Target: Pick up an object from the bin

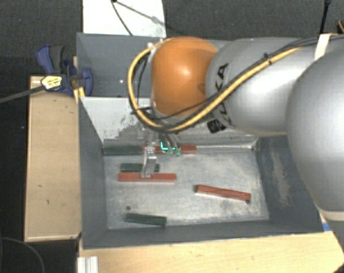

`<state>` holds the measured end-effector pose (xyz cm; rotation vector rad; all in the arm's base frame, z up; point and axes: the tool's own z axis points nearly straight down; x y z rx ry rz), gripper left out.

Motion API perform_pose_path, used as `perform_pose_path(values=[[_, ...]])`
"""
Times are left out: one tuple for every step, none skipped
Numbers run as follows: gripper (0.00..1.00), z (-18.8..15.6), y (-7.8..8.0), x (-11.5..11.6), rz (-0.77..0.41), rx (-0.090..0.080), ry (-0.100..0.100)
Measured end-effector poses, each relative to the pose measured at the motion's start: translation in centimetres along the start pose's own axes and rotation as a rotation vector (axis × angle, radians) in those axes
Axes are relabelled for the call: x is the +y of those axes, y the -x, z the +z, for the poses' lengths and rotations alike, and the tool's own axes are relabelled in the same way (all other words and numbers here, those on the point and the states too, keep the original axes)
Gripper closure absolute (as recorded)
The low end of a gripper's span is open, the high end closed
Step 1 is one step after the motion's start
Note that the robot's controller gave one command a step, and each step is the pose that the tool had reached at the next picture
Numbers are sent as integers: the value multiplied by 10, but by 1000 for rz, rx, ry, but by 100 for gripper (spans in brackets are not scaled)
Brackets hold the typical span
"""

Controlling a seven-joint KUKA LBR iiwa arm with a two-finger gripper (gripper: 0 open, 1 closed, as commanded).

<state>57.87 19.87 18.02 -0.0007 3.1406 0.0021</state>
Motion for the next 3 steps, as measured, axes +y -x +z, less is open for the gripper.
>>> perform_pose_path(values=[[0, 114, -4, -5, 118, 5, -2], [100, 109, -2, -4, 121, -1, 1], [100, -41, 3, -13, 161, -8, 2]])
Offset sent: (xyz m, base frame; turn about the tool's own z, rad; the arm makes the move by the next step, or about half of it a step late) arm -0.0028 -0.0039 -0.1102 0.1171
